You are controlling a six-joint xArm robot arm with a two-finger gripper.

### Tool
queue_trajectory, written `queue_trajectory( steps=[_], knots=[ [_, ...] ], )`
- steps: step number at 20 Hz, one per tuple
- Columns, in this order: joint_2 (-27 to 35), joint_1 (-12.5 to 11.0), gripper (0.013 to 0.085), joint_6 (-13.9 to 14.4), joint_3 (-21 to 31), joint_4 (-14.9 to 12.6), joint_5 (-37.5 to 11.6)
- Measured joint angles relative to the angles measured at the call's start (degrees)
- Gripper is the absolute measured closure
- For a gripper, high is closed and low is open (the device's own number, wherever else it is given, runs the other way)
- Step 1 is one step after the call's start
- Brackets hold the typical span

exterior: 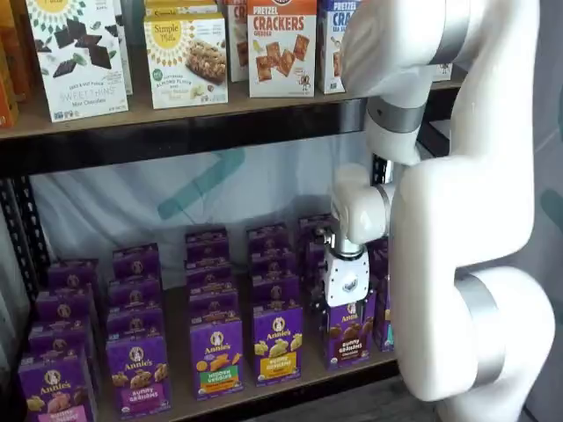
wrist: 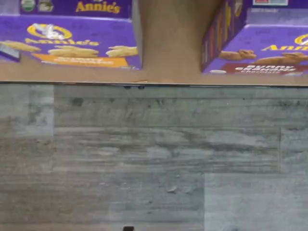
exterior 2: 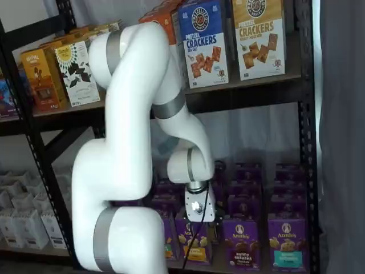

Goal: Pick up the purple box with a brown patch in the center, on the bottom shelf, the fifth box from the left

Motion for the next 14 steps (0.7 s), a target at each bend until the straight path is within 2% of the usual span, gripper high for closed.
queue_trajectory(
  steps=[5,8,11,14],
  knots=[
    [3.57,-1.95,0.0130,-1.09,-4.02,-0.91,0.76],
    [6.54,-3.97,0.0130,2.07,-7.50,-6.21,-0.71],
    [9.49,-5.23,0.0130,3.22,-12.01,-8.83,0.69],
    [12.53,-6.01,0.0130,1.36,-16.34,-7.85,1.96]
  ],
)
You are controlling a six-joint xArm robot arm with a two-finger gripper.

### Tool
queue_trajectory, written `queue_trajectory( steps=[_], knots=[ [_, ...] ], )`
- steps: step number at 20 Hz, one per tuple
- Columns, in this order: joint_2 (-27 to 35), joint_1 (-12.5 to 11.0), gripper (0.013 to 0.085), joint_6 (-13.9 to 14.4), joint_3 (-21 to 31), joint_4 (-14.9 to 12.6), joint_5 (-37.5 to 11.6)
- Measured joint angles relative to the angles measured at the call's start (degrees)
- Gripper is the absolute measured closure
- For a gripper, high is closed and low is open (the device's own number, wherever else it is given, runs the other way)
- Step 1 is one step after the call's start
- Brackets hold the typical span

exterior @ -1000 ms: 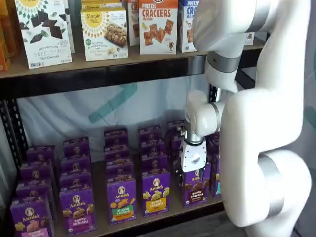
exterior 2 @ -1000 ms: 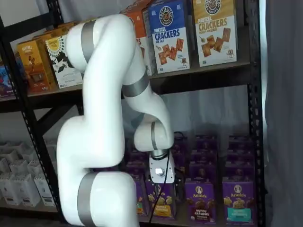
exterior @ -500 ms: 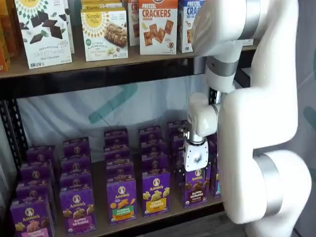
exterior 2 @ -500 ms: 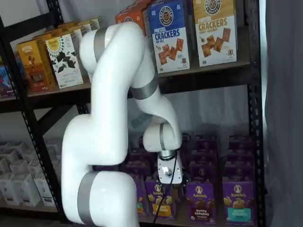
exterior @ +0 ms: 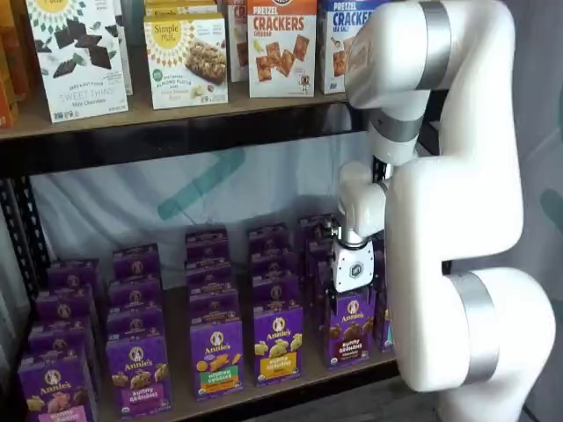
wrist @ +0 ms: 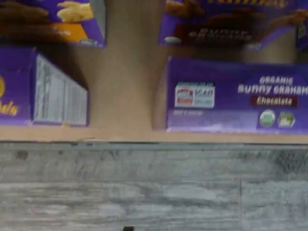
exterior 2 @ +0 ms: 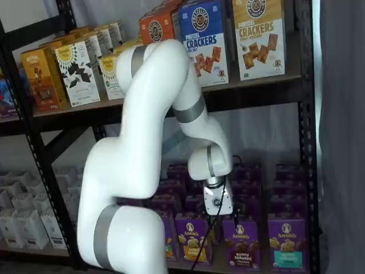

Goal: Pick up the purple box with a brown patch in the center, on the bottom shelf, the fifth box from the left

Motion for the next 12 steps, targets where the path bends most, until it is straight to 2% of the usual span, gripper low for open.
queue_trajectory(
  steps=[4,7,12],
  knots=[
    [2.64,-0.47,0.0130,-5.85,-3.44,5.65,-0.36],
    [4.30,-0.79,0.0130,-8.58,-6.03,8.23,-0.23],
    [6.01,-1.27,0.0130,-9.33,-9.36,8.49,1.46]
  ],
)
